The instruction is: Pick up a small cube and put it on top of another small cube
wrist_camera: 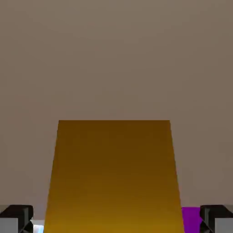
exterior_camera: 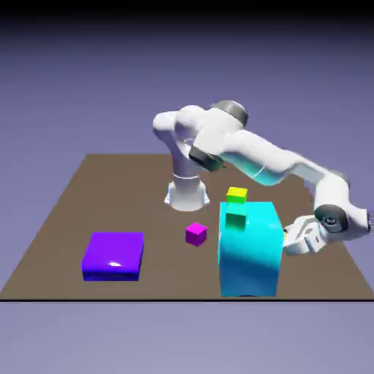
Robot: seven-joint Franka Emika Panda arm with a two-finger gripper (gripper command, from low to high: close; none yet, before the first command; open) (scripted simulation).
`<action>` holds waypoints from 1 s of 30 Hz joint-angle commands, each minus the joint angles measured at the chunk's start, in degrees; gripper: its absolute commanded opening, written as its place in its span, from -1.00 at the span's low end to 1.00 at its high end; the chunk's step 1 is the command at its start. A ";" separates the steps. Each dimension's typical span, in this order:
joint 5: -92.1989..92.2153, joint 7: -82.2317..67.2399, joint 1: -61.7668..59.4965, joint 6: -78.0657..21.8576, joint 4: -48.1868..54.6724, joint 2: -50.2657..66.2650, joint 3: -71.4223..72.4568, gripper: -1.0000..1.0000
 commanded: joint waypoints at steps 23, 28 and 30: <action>33.74 -10.80 8.28 33.50 -5.97 -37.07 -21.93 -1.00; 42.77 -13.27 9.16 44.96 -10.50 -47.45 -28.78 -1.00; 46.88 -14.13 8.98 49.06 -12.95 -51.60 -31.96 -1.00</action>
